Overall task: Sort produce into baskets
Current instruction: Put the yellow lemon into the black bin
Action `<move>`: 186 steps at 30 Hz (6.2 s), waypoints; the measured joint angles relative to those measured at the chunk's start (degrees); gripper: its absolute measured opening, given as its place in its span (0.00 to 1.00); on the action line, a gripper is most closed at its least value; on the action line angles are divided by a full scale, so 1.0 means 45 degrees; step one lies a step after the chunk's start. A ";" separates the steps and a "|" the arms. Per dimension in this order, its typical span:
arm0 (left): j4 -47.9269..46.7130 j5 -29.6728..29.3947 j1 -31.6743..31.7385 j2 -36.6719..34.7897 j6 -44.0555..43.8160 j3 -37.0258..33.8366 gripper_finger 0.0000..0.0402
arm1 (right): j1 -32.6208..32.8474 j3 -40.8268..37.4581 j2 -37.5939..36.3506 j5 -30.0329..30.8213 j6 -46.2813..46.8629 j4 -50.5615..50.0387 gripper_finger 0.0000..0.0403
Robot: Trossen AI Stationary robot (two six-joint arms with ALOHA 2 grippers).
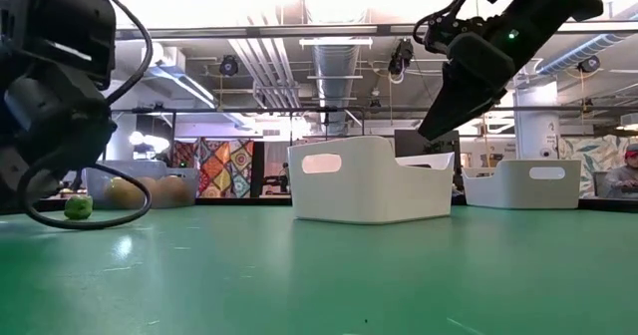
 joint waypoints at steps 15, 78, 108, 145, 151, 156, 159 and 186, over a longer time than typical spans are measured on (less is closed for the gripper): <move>0.0354 -0.4154 0.0800 -0.3448 -0.2532 0.2687 0.50 | -0.0004 0.0000 0.0000 0.0000 -0.0236 -0.0020 0.89; 0.0603 -0.8867 1.5490 -0.0776 -0.0210 0.5891 0.83 | 0.3614 -0.0049 -0.0644 -0.0781 0.3292 -0.2517 0.89; 2.0013 -1.0526 -0.1801 -0.8406 0.1640 0.0050 0.81 | 0.9191 0.3458 0.1983 -0.3932 1.4196 -1.0206 0.89; 2.4831 -1.1687 -0.4163 -0.2066 0.2877 0.1431 0.81 | 1.0501 0.4352 0.5411 -0.8999 1.8066 -0.9175 0.62; 2.4826 -1.3535 -0.4153 -0.2209 0.4057 0.1462 0.81 | 1.0219 0.4466 0.5347 -0.8588 1.6485 -0.9233 0.59; 2.4841 -1.5470 -0.4148 -0.2502 0.5978 0.1471 0.81 | 0.9376 0.5600 0.4860 -0.5812 1.4076 -1.0075 0.59; 2.4844 -1.5629 -0.4121 -0.2546 0.7302 0.1486 0.81 | 0.8383 0.6415 0.4375 -0.3766 1.1899 -1.0465 0.58; 2.4180 -1.3215 0.1943 -0.5693 0.2601 -0.2710 0.81 | -0.6153 0.7563 0.5483 -0.1168 -0.2069 -0.6071 0.58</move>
